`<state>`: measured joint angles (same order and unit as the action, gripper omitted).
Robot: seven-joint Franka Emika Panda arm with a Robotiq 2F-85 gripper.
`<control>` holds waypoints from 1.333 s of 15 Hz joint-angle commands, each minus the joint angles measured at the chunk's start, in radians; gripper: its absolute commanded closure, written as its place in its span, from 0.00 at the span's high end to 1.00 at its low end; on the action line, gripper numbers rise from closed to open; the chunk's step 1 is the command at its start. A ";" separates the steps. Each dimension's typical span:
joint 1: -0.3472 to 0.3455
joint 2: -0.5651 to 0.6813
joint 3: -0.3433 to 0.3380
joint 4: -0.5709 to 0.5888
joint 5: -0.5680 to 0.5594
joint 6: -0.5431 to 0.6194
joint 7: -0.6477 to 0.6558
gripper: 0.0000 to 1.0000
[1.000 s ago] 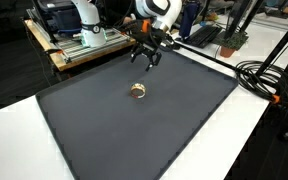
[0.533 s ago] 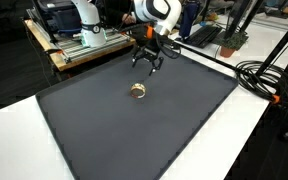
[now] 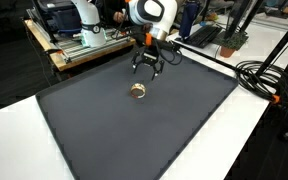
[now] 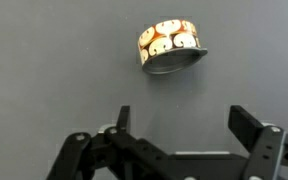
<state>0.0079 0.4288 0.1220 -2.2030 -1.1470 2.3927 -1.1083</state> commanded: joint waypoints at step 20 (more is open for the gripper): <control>-0.045 -0.006 -0.108 -0.044 -0.226 0.225 0.035 1.00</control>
<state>-0.0242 0.4312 0.0286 -2.2287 -1.3187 2.5817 -1.1139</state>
